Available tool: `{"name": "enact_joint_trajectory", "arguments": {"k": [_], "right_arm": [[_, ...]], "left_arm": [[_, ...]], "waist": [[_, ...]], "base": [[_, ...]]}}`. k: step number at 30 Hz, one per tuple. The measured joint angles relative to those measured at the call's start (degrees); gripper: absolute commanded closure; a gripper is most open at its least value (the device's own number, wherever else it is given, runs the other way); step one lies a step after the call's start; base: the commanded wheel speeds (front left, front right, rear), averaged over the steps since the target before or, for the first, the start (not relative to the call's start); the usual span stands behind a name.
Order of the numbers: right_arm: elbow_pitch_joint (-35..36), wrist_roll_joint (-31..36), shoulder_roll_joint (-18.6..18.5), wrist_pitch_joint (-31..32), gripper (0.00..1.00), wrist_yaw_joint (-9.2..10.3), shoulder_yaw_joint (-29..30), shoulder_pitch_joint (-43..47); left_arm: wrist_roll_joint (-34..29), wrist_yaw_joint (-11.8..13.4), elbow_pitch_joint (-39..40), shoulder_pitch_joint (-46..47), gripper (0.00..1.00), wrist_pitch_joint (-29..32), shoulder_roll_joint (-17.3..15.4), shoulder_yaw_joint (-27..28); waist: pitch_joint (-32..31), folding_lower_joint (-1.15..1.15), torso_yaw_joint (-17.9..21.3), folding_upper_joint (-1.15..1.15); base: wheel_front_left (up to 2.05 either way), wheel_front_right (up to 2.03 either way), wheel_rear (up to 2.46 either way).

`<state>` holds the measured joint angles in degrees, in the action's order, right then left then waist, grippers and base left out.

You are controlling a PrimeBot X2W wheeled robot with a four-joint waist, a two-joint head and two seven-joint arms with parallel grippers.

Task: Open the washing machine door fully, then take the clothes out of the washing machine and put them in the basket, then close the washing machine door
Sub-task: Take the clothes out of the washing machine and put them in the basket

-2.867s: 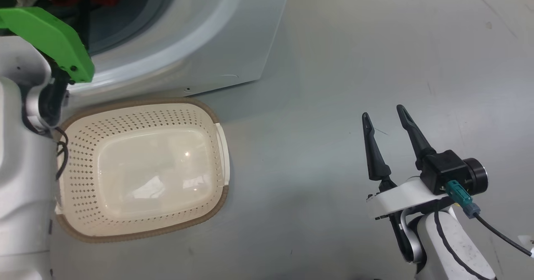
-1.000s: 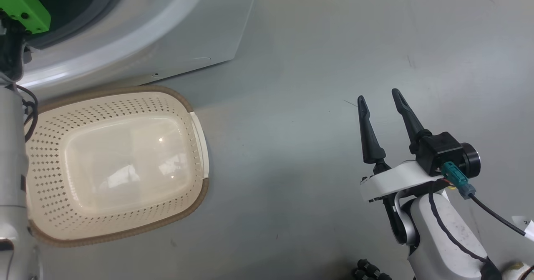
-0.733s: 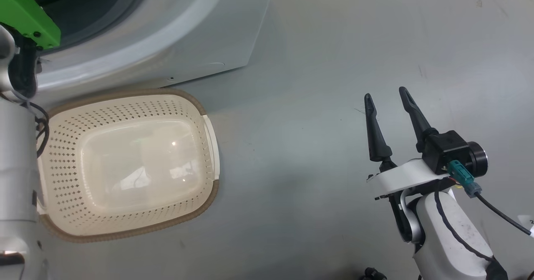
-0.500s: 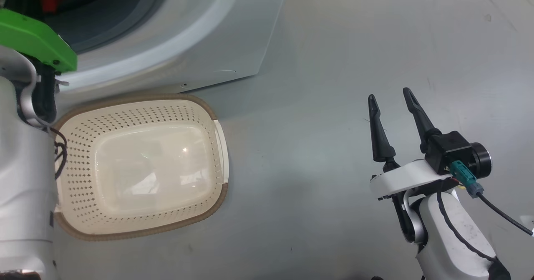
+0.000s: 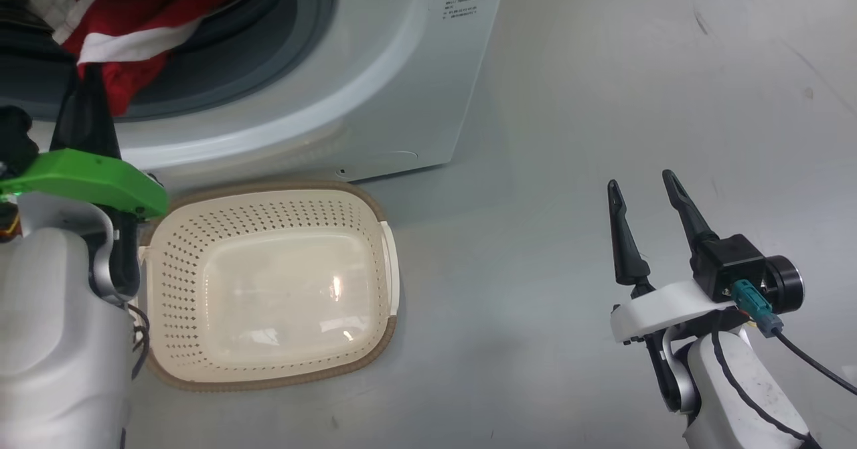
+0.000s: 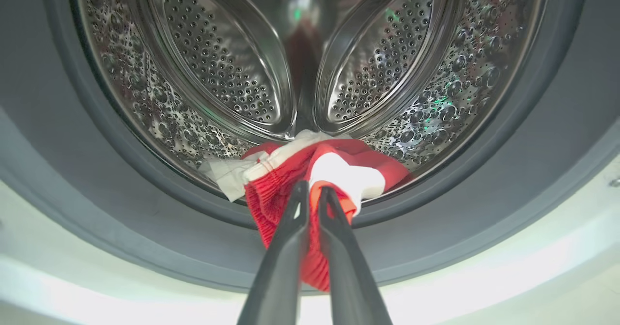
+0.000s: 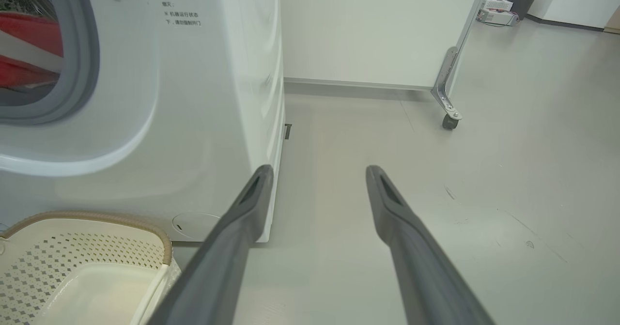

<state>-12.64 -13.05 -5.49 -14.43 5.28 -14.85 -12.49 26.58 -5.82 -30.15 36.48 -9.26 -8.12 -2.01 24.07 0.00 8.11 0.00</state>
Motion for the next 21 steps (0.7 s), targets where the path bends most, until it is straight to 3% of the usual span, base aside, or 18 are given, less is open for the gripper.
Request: {"name": "enact_joint_trajectory", "arguments": {"k": [11, 21], "right_arm": [[-0.1, 0.0, -0.5, 0.0, 0.00, 0.43, 0.6, 3.0], [0.2, 0.0, -0.9, 0.0, 0.00, 0.43, 0.1, 4.2]], "left_arm": [[-1.5, 0.1, 8.2, -7.3, 1.00, -3.7, 3.3, -2.7], [-3.1, 1.2, 20.9, -10.5, 1.00, -4.9, 3.4, -2.0]], "waist": [[-4.5, 0.00, -3.5, 0.00], [-7.3, 0.00, -6.1, 0.00]], "base": [[0.00, 0.00, 0.00], [0.00, 0.00, 0.00]]}}
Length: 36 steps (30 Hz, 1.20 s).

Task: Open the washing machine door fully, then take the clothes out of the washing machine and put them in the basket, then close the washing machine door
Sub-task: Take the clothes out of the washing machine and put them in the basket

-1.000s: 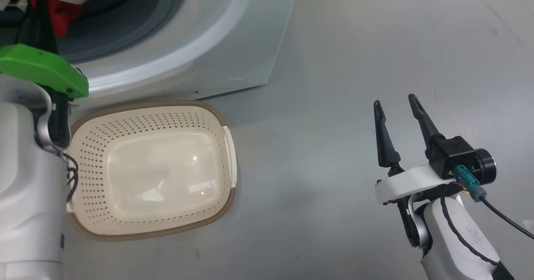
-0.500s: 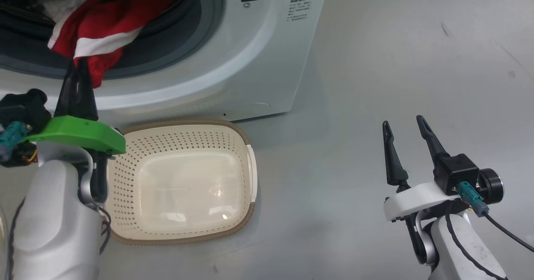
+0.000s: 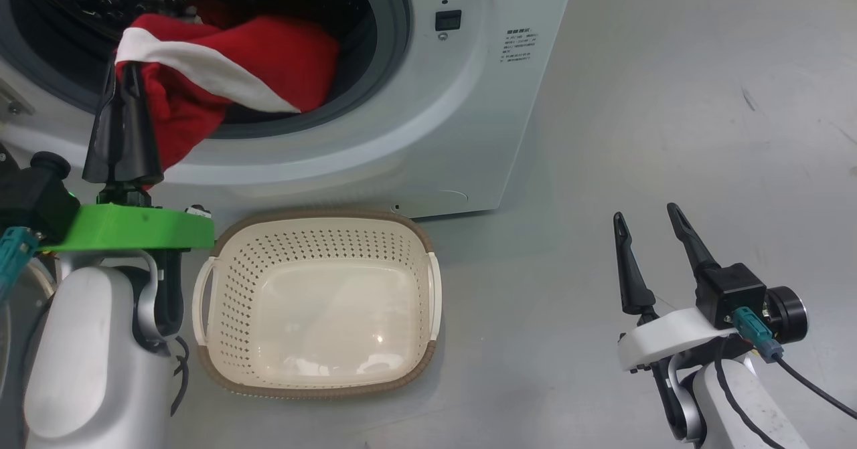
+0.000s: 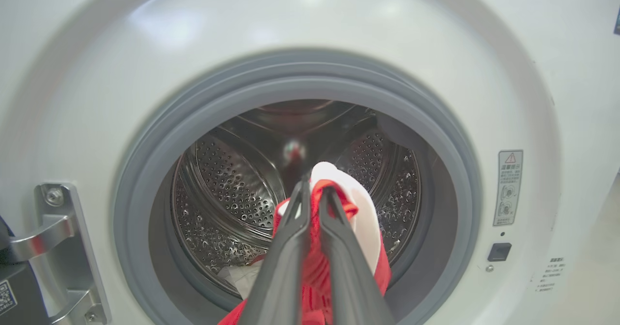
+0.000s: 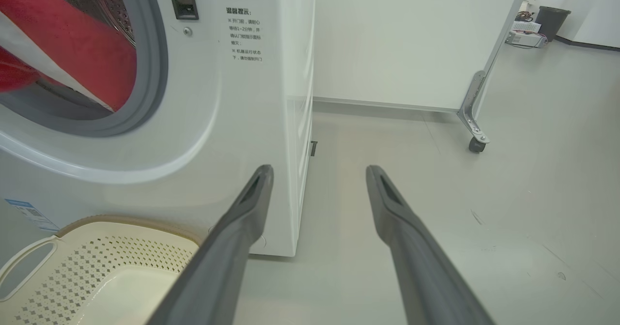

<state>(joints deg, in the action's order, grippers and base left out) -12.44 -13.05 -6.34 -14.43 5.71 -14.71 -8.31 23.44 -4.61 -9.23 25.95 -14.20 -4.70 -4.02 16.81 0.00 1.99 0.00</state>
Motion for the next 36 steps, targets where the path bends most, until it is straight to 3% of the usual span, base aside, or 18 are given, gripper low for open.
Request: {"name": "enact_joint_trajectory", "arguments": {"k": [6, 12, 21, 36], "right_arm": [[0.4, 0.0, -0.1, 0.1, 0.00, 0.00, 0.0, 0.5], [1.0, 0.0, -0.1, 0.6, 0.00, 0.00, -0.4, 0.6], [2.4, 0.0, 0.0, 1.3, 0.00, -0.02, -1.4, 0.5], [4.0, 0.0, 0.9, 1.5, 0.00, -0.12, -2.4, -1.0]], "left_arm": [[-0.4, 0.9, 5.7, -3.1, 1.00, 0.0, 0.2, -0.4], [-0.2, 1.3, 5.0, -7.7, 1.00, 2.2, 0.6, -2.5], [3.2, 1.5, -0.6, -13.1, 1.00, 7.2, 1.5, -5.2], [5.5, 1.5, -14.1, -10.1, 1.00, 10.2, 1.6, -4.8]], "waist": [[-0.3, 0.00, -0.6, 0.00], [-0.2, 0.00, -0.8, 0.00], [1.7, 0.00, 0.1, 0.00], [6.7, 0.00, 4.5, 0.00]], "base": [[0.00, 0.00, 0.00], [0.00, 0.00, 0.00], [0.00, 0.00, 0.00], [0.00, 0.00, 0.00]]}}
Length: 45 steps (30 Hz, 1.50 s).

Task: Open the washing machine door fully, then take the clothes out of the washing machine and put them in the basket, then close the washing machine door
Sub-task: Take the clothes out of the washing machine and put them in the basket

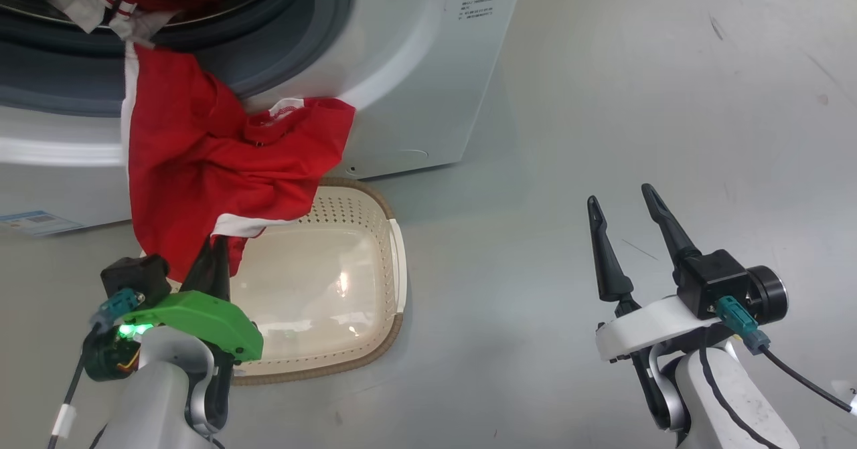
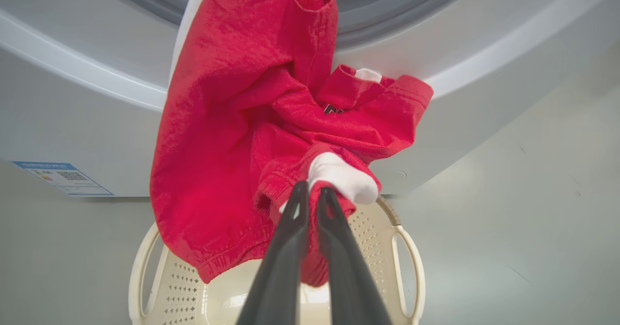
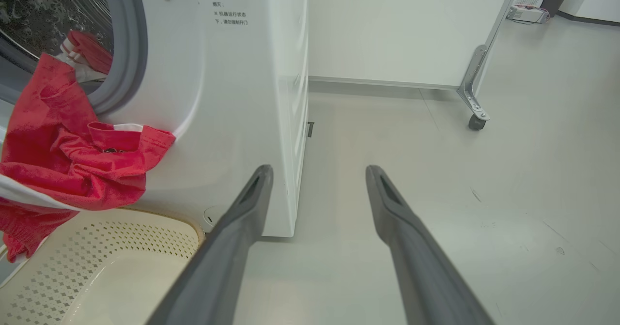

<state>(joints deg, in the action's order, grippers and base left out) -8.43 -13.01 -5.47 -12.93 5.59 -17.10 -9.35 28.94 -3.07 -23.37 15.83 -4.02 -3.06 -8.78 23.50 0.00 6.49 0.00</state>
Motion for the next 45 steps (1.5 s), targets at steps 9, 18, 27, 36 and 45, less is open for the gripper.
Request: {"name": "enact_joint_trajectory", "arguments": {"k": [9, 18, 27, 36, 45], "right_arm": [[0.0, 0.0, 0.4, 0.0, 0.00, -0.87, -0.9, -2.2], [-0.4, -0.1, 0.9, -0.2, 0.00, -0.91, -0.9, -3.4], [-1.3, -0.1, 1.0, -0.5, 0.00, -0.90, -0.4, -3.5], [-2.0, -0.1, 1.1, -0.9, 0.00, -0.82, 0.5, -3.7], [-3.1, -0.1, 0.6, -1.0, 0.00, -0.42, 1.2, -3.7]], "left_arm": [[0.3, 0.8, -10.3, 6.0, 1.00, -0.1, 0.1, 2.3], [0.9, 1.4, -18.8, 10.7, 1.00, -0.3, -0.5, 3.7], [1.7, 1.4, -26.4, 13.2, 0.00, 0.3, -0.6, 4.8], [1.7, 0.2, -28.3, 13.6, 0.00, -4.9, -0.6, 4.4], [-0.4, -0.8, -27.4, 13.6, 0.00, -9.4, -0.5, 2.7]], "waist": [[3.5, 0.00, 2.9, 0.00], [6.1, 0.00, 5.8, 0.00], [6.9, 0.01, 6.4, 0.00], [6.2, 0.00, 5.1, 0.00], [4.2, 0.00, 2.7, 0.00]], "base": [[0.00, 0.00, 0.00], [0.00, 0.00, 0.00], [0.00, 0.00, 0.00], [0.00, 0.00, 0.00], [0.00, 0.00, 0.00]]}}
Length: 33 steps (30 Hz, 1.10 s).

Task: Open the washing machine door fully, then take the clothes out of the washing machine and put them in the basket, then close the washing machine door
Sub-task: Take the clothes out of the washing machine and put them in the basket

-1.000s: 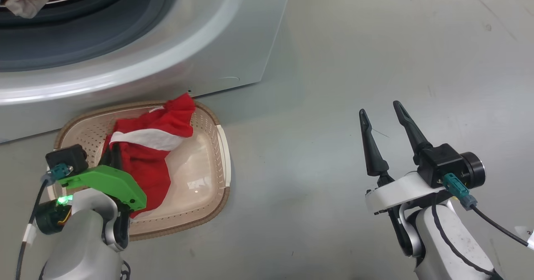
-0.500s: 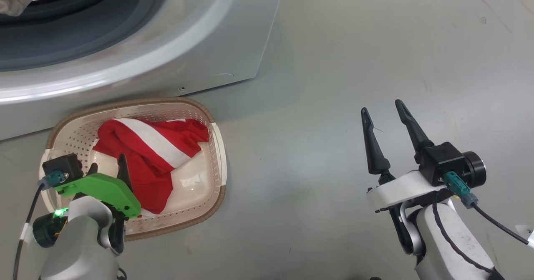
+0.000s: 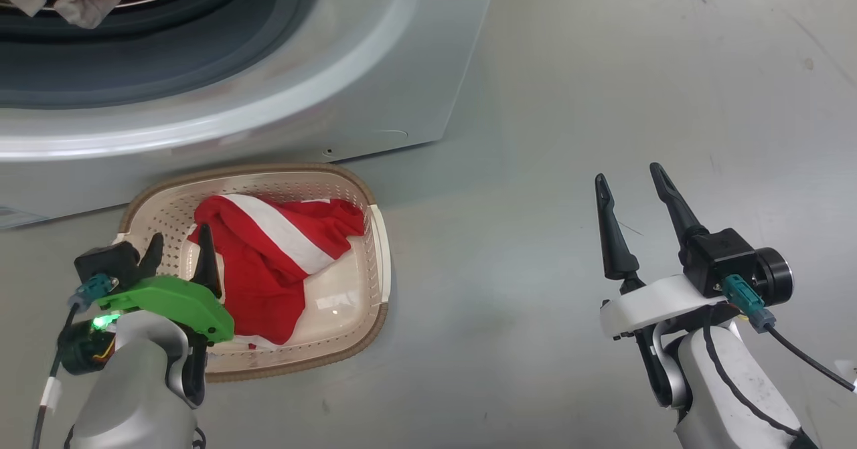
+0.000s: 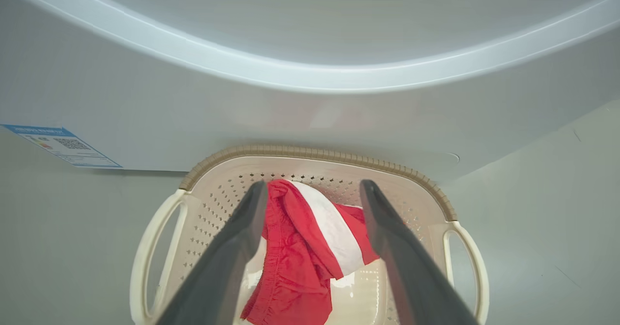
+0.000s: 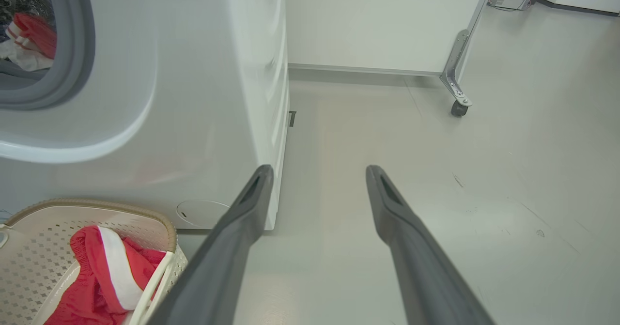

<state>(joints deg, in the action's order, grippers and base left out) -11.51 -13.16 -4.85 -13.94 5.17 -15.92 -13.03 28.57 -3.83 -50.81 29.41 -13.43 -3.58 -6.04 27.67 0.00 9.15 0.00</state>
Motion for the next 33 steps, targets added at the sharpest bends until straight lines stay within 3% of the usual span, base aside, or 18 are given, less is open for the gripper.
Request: {"name": "enact_joint_trajectory", "arguments": {"k": [21, 33], "right_arm": [[-3.2, 0.0, -1.4, 0.0, 0.00, 0.02, 1.3, 3.3], [-4.3, -0.2, -1.5, 0.0, 0.00, 0.08, 0.9, 7.3]], "left_arm": [[-8.9, 1.5, 17.1, -4.0, 0.00, -1.0, -0.4, -2.5], [-10.4, 3.1, 24.3, -14.1, 0.00, -1.0, -0.9, -3.0]], "waist": [[-10.2, 0.00, -4.9, 0.00], [-18.0, 0.00, -6.5, 0.00]], "base": [[0.00, 0.00, 0.00], [0.00, 0.00, 0.00]]}}
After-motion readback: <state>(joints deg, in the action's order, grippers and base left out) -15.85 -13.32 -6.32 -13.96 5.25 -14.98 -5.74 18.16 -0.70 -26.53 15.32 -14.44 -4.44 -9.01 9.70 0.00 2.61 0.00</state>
